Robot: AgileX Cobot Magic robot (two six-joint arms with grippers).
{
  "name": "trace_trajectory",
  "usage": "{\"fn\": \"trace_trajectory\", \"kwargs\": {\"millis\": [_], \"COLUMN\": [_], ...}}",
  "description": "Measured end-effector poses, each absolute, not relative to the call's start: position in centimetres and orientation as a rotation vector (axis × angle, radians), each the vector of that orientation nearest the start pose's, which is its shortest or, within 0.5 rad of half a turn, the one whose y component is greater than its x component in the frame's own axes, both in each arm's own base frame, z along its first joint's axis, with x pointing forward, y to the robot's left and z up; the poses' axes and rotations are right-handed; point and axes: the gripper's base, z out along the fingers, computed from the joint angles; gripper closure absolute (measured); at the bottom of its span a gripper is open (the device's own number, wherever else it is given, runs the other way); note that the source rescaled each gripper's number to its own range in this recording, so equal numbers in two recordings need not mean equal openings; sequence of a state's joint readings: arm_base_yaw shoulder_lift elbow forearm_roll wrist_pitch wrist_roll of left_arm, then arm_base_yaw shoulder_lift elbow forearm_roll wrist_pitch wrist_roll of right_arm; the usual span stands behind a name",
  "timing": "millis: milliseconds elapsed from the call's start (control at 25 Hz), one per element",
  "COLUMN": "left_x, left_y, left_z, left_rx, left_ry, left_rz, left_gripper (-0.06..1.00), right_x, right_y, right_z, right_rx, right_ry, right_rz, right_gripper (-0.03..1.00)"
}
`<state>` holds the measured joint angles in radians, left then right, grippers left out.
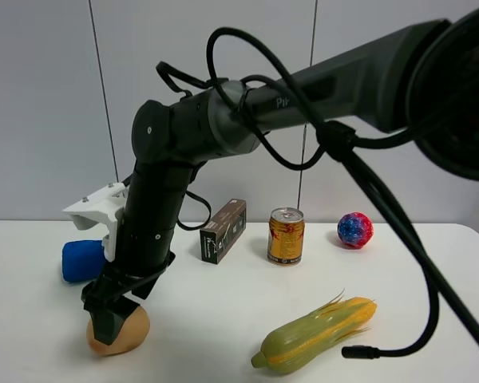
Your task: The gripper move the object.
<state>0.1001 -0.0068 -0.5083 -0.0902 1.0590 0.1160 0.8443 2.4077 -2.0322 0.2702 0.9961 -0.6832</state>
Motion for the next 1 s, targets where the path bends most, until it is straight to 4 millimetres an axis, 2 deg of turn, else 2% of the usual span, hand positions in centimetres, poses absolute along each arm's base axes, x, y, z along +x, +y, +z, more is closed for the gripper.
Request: {"fn": "trace_trajectory", "kwargs": {"millis": [120,280,400,640,760,840,920,1000], "left_x": [-0.6,-0.6,-0.6,-0.6,-0.6,-0.6,-0.6,-0.6], "left_y": [-0.8,-0.8,-0.8,-0.8,-0.8,-0.8,-0.8,-0.8], "left_z": [28.0,28.0,28.0,28.0,28.0,28.0,28.0,28.0], "left_rx": [0.021,0.021,0.021,0.021,0.021,0.021,0.021,0.021], "left_ry": [2.024,2.024,2.024,2.024,2.024,2.024,2.024,2.024], "left_rz": [0.029,0.029,0.029,0.029,0.029,0.029,0.029,0.029], "left_gripper": [-0.06,-0.06,-0.06,-0.06,-0.06,-0.06,-0.06,-0.06], "right_x": [32.0,30.5,29.0,26.5,24.7,23.5,22.4,21.4], "right_y": [39.1,37.4,35.4,29.6,26.2,24.4,23.0,21.8], "right_z": [18.7,26.8,32.1,41.7,45.7,47.7,49.1,49.2], "right_rx": [-1.792,-1.725,-1.698,-1.492,-1.359,-1.277,-1.218,-1.197], "right_ry": [2.129,2.045,1.99,1.906,1.902,1.899,1.89,1.904], "right_rz": [0.397,0.408,0.384,0.145,0.06,0.052,0.062,0.071], "right_gripper": [0.23,0.23,0.23,0.23,0.23,0.23,0.23,0.23]}}
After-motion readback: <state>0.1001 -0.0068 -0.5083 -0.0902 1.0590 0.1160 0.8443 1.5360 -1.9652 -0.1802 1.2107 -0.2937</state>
